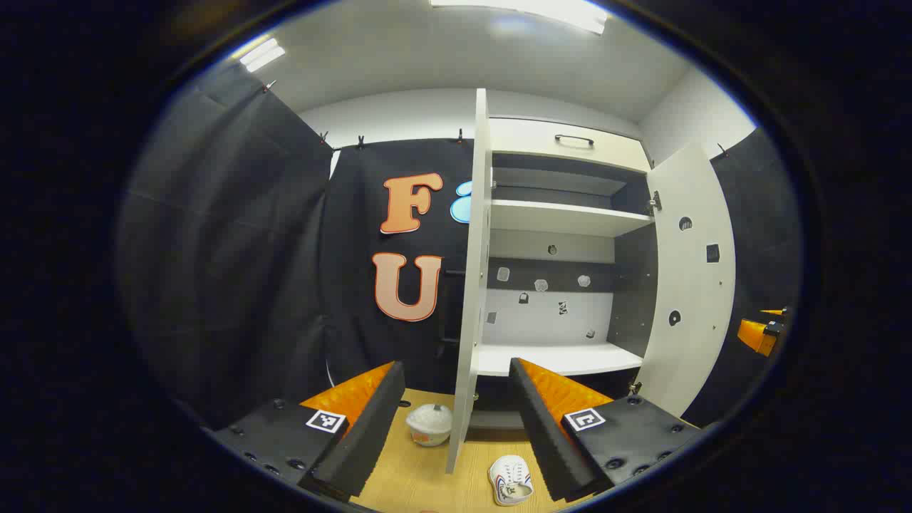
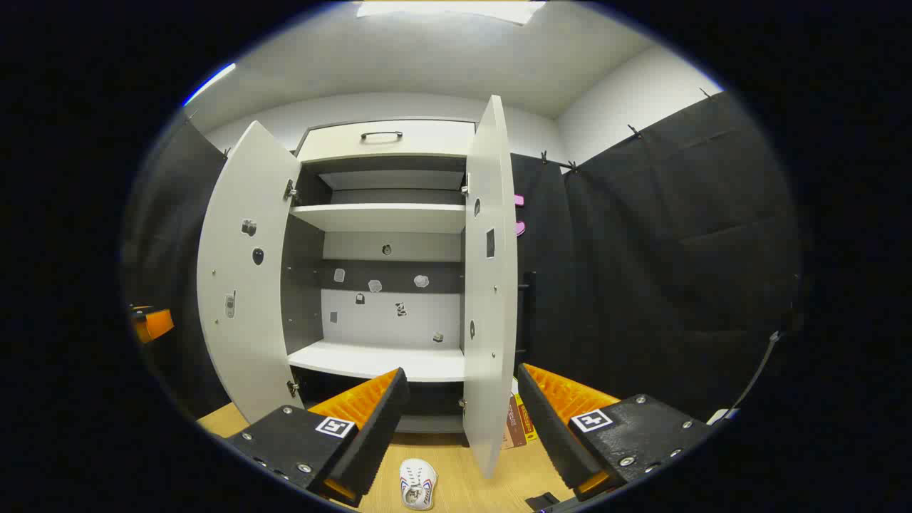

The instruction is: Grab one shoe with the right hand and put it into the shoe cabinet, grab the other shoe with the left hand and put it into the shoe cabinet; then close the right door with the right hand and the left door with the left hand.

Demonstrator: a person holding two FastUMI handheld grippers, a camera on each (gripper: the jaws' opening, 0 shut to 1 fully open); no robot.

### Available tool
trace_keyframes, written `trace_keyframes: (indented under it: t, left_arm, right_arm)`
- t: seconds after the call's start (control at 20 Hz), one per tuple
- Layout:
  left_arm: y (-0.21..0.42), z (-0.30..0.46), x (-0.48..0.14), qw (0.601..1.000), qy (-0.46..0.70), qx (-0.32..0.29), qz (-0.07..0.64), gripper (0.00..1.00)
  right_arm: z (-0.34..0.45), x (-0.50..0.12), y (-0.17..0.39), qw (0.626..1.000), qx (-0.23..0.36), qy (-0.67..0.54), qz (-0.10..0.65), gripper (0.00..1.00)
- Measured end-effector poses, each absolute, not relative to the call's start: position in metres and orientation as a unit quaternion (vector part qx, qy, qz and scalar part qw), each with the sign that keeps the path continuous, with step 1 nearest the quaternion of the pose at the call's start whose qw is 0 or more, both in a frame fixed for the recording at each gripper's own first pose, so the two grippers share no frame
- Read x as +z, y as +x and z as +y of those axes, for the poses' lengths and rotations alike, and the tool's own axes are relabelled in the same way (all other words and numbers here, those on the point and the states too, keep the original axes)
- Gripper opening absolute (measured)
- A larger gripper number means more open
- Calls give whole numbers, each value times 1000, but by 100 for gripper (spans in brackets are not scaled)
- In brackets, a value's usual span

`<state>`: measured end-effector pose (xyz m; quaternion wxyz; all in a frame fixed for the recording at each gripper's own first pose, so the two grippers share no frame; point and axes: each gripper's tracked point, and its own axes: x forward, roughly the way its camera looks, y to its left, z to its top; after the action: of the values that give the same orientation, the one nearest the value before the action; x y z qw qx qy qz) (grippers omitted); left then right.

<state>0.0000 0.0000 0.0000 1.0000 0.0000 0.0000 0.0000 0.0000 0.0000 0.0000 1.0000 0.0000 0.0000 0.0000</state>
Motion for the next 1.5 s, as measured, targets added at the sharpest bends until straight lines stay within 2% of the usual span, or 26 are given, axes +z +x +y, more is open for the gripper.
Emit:
trace_keyframes:
  t: [0.9,1.2,1.5]
  left_arm:
    - [6,-16,0,999,20,-26,4,94]
    - [1,-20,-6,999,21,-28,14,94]
    - [-1,-19,-11,999,25,-24,20,94]
  right_arm:
    - [-2,-30,8,999,-7,-5,31,95]
    - [10,-74,11,998,10,6,69,95]
    - [23,-151,19,991,16,14,129,95]
